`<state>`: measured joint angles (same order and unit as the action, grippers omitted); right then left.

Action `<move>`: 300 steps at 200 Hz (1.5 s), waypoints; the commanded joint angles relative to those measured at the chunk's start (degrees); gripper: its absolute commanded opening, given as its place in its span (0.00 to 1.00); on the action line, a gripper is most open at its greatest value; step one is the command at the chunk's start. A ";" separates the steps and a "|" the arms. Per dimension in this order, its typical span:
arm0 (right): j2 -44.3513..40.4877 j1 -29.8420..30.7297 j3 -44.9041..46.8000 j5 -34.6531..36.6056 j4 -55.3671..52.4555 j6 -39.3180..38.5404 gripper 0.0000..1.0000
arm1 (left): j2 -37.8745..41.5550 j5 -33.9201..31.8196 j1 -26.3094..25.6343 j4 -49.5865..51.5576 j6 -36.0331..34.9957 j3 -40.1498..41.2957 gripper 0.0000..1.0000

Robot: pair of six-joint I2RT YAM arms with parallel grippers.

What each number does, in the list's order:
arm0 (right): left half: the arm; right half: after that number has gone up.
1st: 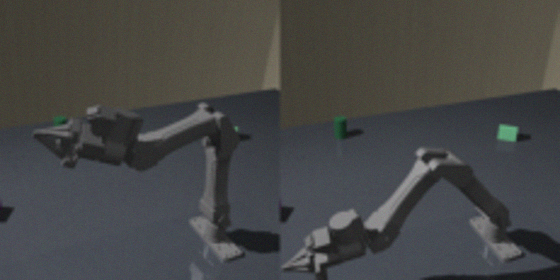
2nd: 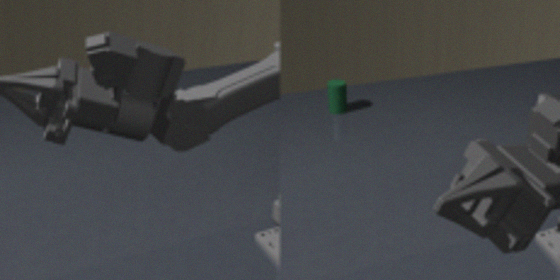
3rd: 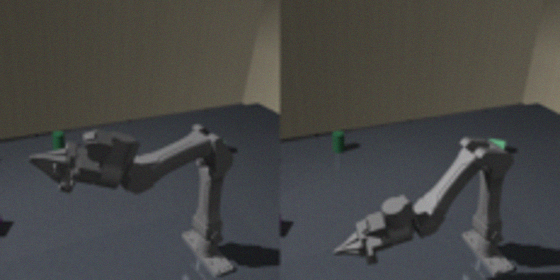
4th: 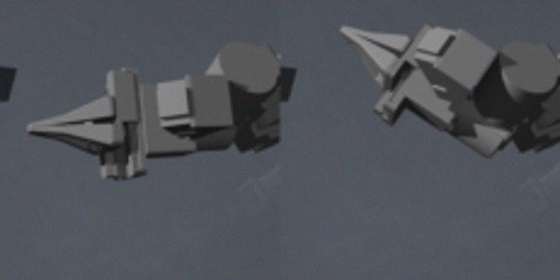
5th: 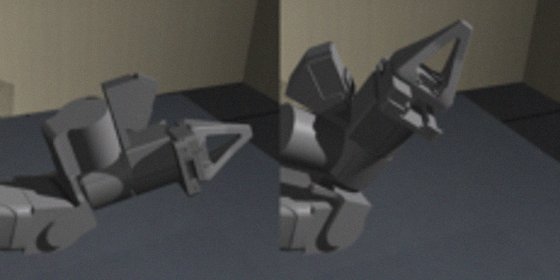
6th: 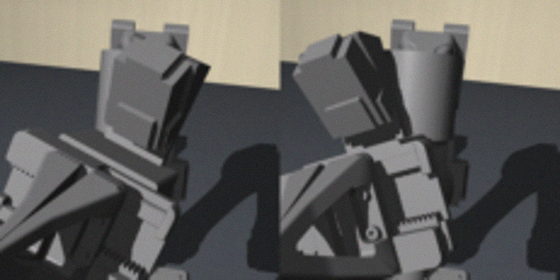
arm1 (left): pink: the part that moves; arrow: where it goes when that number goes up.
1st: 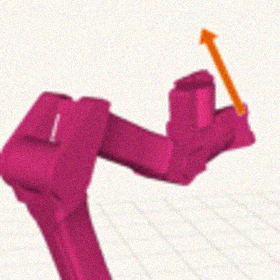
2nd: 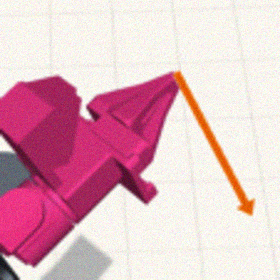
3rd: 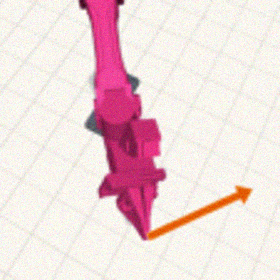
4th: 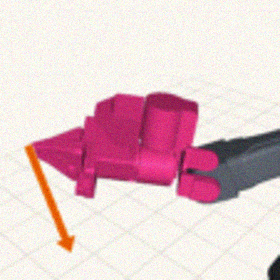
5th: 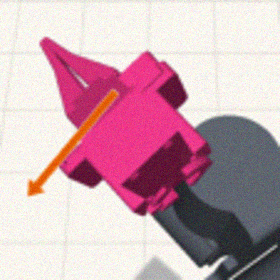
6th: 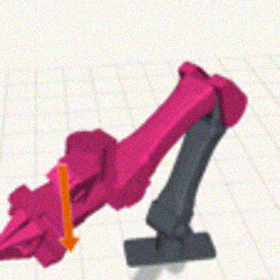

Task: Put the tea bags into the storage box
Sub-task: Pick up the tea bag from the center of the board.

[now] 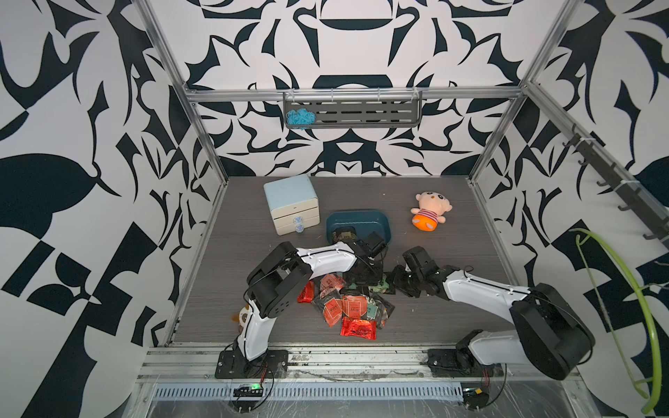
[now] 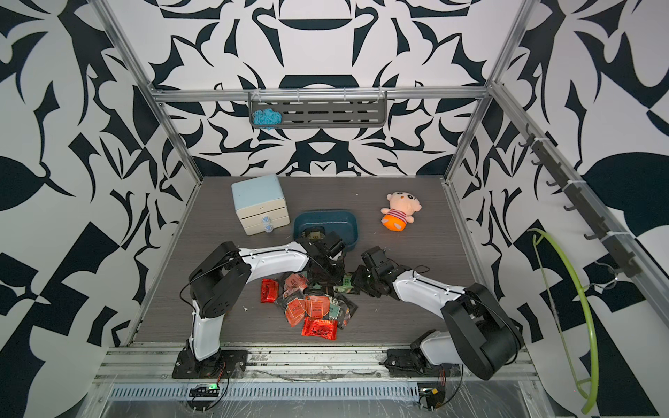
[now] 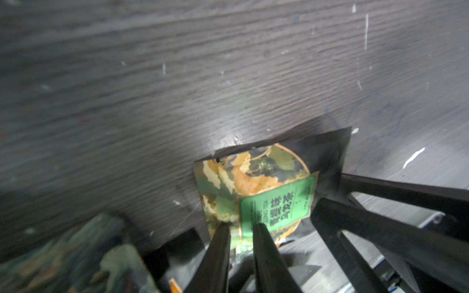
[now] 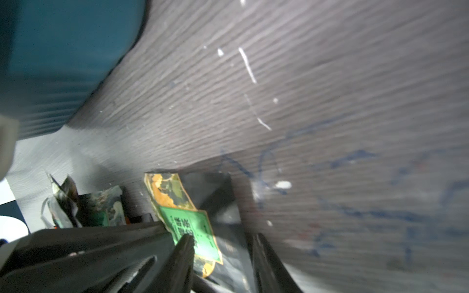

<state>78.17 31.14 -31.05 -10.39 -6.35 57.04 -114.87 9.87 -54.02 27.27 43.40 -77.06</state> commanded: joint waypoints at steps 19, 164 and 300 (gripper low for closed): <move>2.43 0.42 -1.29 0.10 -0.76 0.18 0.35 | -0.91 -1.60 0.05 1.20 0.10 1.31 0.23; -7.89 1.21 -7.44 10.53 -17.80 -6.64 0.00 | 11.32 -4.85 0.05 -1.95 -3.38 1.98 0.28; -13.78 1.08 -28.93 16.03 -34.15 -15.27 0.00 | 31.61 -12.68 11.91 -6.50 -1.52 16.94 0.32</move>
<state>62.83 32.12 -54.54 4.29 -38.98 44.97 -86.54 -3.75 -44.47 22.00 40.80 -62.46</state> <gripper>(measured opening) 0.036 0.322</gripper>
